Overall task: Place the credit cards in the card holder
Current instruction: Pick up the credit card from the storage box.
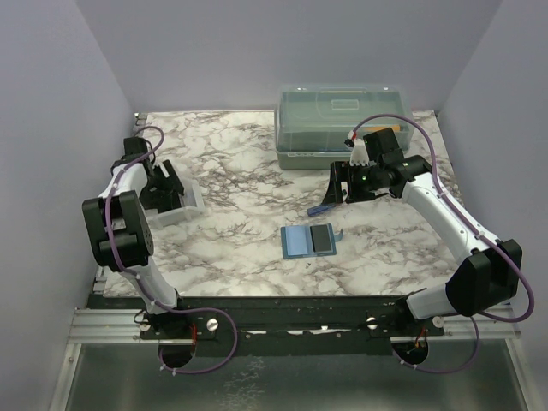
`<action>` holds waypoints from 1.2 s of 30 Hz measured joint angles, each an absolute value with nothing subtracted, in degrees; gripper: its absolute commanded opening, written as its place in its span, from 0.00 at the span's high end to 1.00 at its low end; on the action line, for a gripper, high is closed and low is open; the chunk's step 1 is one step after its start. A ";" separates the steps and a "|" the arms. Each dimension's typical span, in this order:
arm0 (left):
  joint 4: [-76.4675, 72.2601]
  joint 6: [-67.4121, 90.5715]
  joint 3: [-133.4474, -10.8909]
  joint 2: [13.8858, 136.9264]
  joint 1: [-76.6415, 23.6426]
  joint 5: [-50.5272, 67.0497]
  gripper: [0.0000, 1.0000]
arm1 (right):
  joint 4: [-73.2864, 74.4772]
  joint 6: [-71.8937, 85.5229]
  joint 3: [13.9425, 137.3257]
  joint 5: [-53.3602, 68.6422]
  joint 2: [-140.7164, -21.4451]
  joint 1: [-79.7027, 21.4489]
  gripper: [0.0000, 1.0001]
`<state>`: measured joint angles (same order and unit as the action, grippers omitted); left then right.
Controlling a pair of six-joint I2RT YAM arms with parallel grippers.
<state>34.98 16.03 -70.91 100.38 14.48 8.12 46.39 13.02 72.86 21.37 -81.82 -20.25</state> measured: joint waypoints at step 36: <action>38.04 15.00 -73.65 99.90 11.88 6.70 0.93 | 46.39 13.02 72.86 21.50 -81.82 -20.25 0.18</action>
